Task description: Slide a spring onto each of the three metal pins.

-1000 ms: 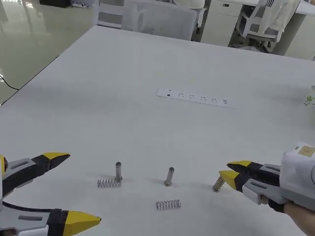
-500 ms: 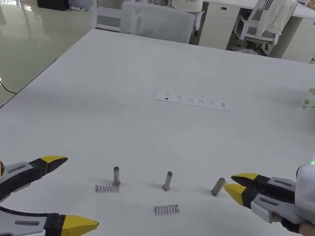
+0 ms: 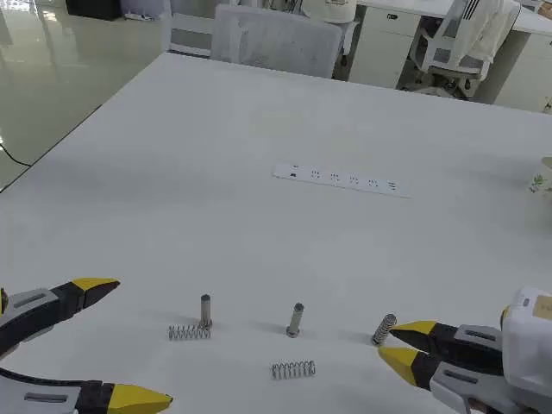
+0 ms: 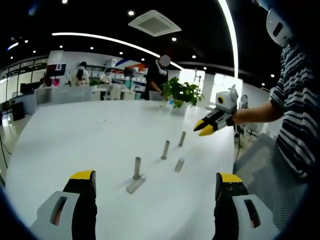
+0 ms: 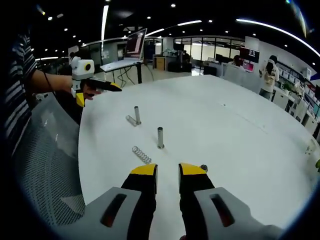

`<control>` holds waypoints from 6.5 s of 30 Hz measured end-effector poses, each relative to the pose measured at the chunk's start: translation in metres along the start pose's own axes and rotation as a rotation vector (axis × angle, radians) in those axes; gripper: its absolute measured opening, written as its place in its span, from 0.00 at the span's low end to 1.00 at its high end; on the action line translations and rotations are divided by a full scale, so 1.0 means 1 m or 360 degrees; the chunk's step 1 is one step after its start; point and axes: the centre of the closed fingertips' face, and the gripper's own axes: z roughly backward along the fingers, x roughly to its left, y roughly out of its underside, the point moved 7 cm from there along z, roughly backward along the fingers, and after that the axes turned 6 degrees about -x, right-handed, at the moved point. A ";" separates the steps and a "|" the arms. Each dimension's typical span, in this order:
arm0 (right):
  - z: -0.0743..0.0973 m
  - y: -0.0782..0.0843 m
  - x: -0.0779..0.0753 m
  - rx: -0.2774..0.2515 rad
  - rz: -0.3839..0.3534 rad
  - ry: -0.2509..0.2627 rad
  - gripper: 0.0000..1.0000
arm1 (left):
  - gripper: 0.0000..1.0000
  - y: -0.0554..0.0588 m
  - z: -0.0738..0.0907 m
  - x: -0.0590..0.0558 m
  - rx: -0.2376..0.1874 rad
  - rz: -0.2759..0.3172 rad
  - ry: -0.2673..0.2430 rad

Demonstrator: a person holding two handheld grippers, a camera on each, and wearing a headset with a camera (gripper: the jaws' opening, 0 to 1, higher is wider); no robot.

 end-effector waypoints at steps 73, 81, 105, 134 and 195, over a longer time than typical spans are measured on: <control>-0.056 -0.020 0.034 0.0343 0.0612 -0.0493 0.08 | 0.83 -0.001 -0.011 -0.029 0.0101 -0.0048 0.0222; -0.045 -0.025 0.040 0.0344 0.0642 -0.0500 0.08 | 0.70 -0.003 -0.030 -0.038 0.0124 -0.0058 0.0374; -0.043 -0.031 0.055 0.0313 0.0678 -0.0555 0.08 | 0.37 -0.001 -0.098 -0.063 0.0193 -0.0069 0.0695; -0.038 -0.041 0.062 0.0243 0.0684 -0.0572 0.08 | 0.05 -0.005 -0.112 -0.071 0.0116 -0.0041 0.0768; -0.020 -0.049 0.064 0.0113 0.0591 -0.0648 0.07 | 0.02 0.001 -0.106 -0.078 0.0191 -0.0087 0.0888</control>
